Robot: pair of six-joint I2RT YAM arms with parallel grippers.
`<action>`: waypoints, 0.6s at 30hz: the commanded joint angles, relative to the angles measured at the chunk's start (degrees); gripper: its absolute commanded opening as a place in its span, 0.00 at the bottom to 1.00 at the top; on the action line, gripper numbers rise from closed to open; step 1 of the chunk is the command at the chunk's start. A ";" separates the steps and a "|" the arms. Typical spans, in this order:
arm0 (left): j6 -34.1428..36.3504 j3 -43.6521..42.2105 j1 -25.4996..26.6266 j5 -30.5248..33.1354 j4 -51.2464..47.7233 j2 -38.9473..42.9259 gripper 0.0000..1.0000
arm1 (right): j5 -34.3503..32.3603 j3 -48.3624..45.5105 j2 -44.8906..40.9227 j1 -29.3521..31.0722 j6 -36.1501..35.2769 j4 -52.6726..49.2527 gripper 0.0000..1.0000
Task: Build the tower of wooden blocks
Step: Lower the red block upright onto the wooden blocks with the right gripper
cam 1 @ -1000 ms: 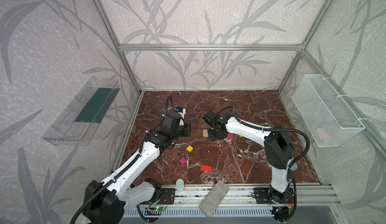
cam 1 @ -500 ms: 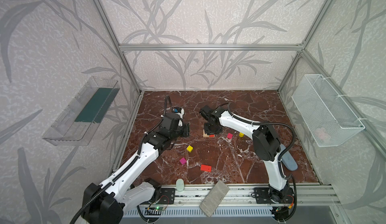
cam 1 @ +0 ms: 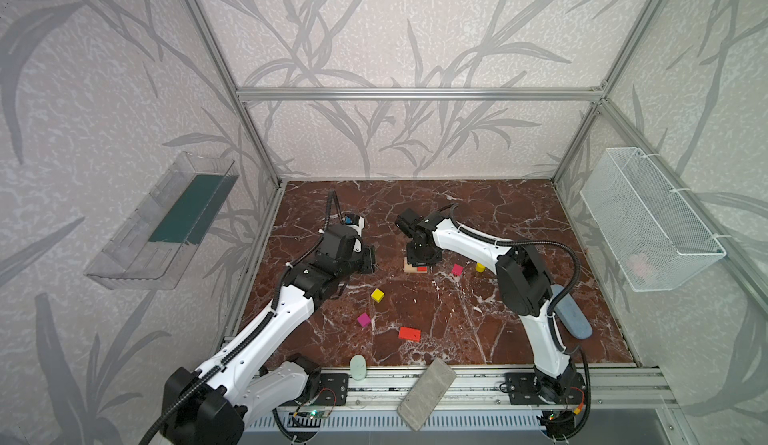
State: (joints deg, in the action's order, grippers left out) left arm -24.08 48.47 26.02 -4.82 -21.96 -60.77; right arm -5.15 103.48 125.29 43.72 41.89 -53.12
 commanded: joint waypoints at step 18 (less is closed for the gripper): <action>0.70 -0.09 -0.69 0.96 -1.46 0.56 0.01 | 0.01 4.16 3.11 -0.57 0.48 -3.03 0.08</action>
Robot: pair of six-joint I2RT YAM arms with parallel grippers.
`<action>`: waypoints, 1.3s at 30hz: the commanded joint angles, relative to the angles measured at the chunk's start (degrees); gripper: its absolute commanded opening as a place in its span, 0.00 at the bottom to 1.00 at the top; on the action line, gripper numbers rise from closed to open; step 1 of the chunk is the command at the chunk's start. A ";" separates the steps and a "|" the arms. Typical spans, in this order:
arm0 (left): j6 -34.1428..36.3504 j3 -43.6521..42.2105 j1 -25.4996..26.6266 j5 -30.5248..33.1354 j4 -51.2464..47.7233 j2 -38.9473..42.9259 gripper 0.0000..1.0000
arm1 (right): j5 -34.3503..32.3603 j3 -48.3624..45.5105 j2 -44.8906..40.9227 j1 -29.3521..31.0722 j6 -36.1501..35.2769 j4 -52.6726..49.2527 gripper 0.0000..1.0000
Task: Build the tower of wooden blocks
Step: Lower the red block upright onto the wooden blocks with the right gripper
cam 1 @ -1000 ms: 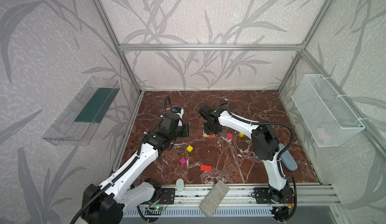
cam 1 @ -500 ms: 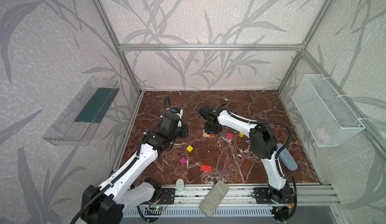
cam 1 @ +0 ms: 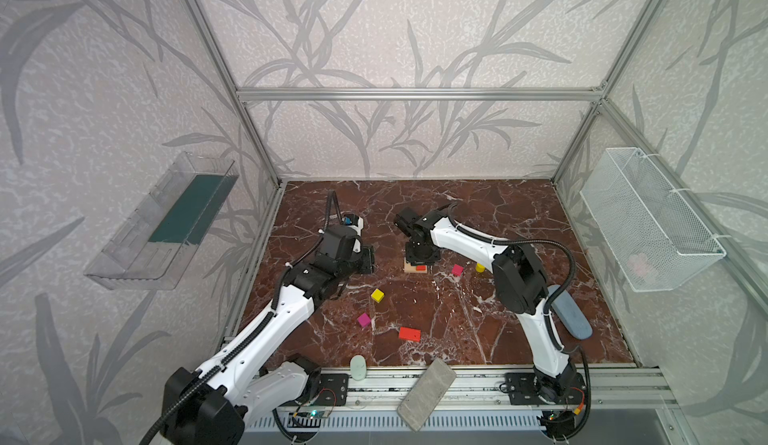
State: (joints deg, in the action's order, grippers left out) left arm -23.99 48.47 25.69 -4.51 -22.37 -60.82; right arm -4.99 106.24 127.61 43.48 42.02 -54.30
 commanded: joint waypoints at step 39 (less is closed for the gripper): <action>0.61 -0.41 -0.44 0.39 -1.01 1.05 0.01 | 0.34 2.98 2.13 -0.68 0.43 -2.69 0.39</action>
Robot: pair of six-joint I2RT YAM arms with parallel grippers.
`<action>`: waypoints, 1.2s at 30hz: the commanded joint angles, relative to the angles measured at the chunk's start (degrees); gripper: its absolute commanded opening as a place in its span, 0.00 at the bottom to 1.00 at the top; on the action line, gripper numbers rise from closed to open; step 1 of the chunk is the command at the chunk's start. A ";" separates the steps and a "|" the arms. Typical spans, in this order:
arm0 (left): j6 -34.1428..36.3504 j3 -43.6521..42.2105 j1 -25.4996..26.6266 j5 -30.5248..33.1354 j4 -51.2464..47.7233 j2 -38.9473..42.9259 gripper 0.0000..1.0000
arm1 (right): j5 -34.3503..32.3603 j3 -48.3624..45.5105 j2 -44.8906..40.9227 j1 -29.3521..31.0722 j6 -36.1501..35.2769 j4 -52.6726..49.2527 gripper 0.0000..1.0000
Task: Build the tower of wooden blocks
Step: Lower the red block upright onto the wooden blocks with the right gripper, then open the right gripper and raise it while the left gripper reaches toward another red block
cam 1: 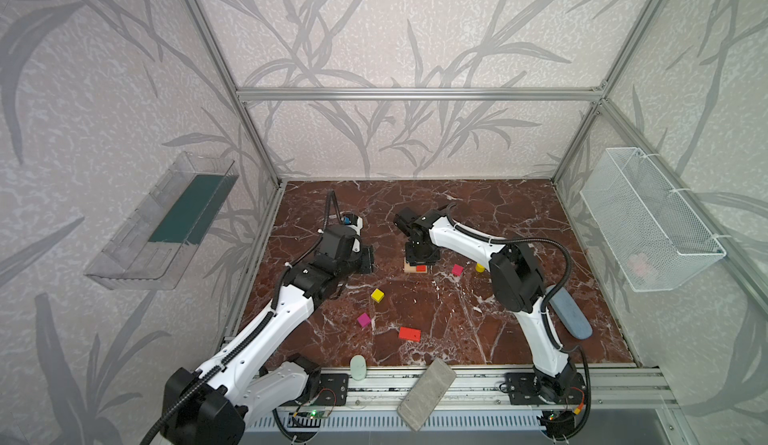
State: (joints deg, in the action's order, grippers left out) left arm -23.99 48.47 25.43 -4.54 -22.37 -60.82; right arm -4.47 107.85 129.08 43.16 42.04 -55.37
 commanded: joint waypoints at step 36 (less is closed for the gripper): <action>-0.01 5.64 11.80 -3.39 -13.52 -0.93 0.50 | -7.24 -32.75 -41.32 -2.46 -1.27 18.52 0.70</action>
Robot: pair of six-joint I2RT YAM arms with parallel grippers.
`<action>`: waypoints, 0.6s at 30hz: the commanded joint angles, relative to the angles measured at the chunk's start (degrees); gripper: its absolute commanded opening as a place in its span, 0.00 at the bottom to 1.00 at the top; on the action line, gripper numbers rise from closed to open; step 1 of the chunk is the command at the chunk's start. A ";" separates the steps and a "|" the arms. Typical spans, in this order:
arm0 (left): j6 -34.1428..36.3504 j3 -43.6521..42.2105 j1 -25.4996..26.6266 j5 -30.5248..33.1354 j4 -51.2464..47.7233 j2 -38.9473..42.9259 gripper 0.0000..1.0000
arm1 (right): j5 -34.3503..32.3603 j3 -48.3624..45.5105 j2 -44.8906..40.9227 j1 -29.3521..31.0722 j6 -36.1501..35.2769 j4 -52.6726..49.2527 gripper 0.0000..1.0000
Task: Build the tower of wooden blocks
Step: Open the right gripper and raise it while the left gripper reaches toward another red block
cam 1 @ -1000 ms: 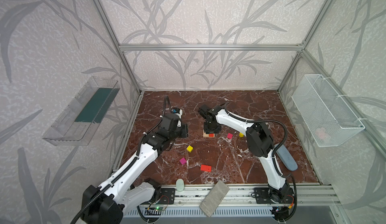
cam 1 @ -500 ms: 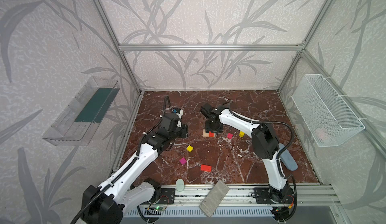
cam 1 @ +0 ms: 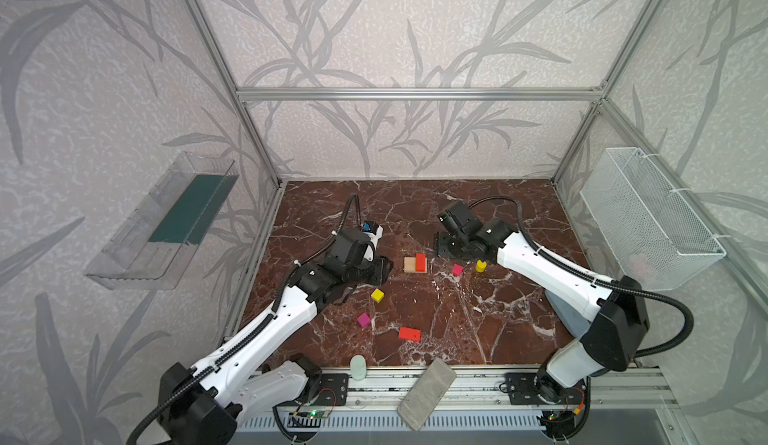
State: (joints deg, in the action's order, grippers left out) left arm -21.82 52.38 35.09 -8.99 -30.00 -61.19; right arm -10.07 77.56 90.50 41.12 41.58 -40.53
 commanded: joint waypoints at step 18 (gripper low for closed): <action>-32.11 -4.82 28.11 4.22 -5.27 -8.86 0.56 | -0.31 -21.11 -13.56 -1.03 -0.21 13.85 0.71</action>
State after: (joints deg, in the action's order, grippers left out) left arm -47.00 48.58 60.40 -5.91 -36.27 -67.44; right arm -10.00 57.84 79.96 40.56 40.95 -28.91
